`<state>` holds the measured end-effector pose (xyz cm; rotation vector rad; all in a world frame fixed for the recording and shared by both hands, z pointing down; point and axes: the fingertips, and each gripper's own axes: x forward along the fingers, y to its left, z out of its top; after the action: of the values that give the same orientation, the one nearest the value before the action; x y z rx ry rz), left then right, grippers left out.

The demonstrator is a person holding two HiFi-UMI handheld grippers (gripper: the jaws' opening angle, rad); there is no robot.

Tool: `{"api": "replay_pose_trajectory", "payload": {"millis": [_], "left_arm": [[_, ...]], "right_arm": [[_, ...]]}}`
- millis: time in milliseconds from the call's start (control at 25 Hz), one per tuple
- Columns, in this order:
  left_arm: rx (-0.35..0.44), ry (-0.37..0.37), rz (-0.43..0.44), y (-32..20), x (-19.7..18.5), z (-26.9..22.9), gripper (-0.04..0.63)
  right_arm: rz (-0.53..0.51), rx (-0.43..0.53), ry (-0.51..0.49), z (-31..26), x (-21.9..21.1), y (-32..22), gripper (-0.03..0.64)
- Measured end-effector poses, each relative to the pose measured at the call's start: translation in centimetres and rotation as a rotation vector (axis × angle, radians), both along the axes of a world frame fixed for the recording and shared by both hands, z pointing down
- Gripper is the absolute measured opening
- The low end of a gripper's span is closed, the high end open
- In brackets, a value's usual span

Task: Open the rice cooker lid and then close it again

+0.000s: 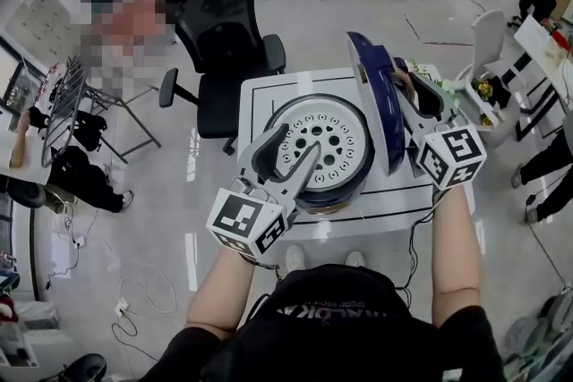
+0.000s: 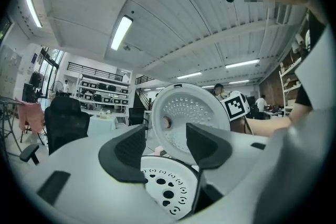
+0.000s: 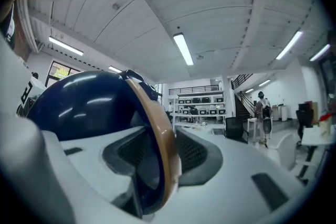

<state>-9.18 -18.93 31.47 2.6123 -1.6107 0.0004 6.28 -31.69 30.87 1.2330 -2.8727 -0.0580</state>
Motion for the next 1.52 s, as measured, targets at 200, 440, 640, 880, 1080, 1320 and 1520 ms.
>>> {"api": "replay_pose_trajectory", "payload": {"millis": [200, 440, 640, 880, 1080, 1320, 1520], "left_arm": [[-0.008, 0.005, -0.002, -0.7, 3.8, 0.2, 0.234], [-0.008, 0.008, -0.026, -0.3, 4.4, 0.7, 0.234], [-0.013, 0.017, -0.064, 0.2, 5.8, 1.4, 0.235], [-0.018, 0.032, -0.110, 1.2, 7.4, 2.2, 0.239], [-0.007, 0.036, -0.121, 1.9, 8.7, 2.0, 0.259], [0.019, 0.031, -0.113, 3.1, 10.1, 0.8, 0.279], [0.032, 0.018, -0.108, 3.6, 10.6, 0.1, 0.279]], "right_arm": [[0.011, -0.015, -0.004, 0.5, 3.3, -1.0, 0.149], [-0.019, -0.024, -0.015, 1.4, 3.3, -0.7, 0.147], [-0.070, -0.028, -0.019, 2.0, 3.9, -0.1, 0.147], [-0.119, -0.040, -0.024, 2.6, 5.0, 1.9, 0.161], [-0.133, -0.037, -0.044, 2.2, 6.4, 4.1, 0.177], [-0.139, -0.007, -0.088, 0.2, 7.8, 7.4, 0.186], [-0.141, 0.005, -0.085, -0.1, 8.1, 8.3, 0.186]]}}
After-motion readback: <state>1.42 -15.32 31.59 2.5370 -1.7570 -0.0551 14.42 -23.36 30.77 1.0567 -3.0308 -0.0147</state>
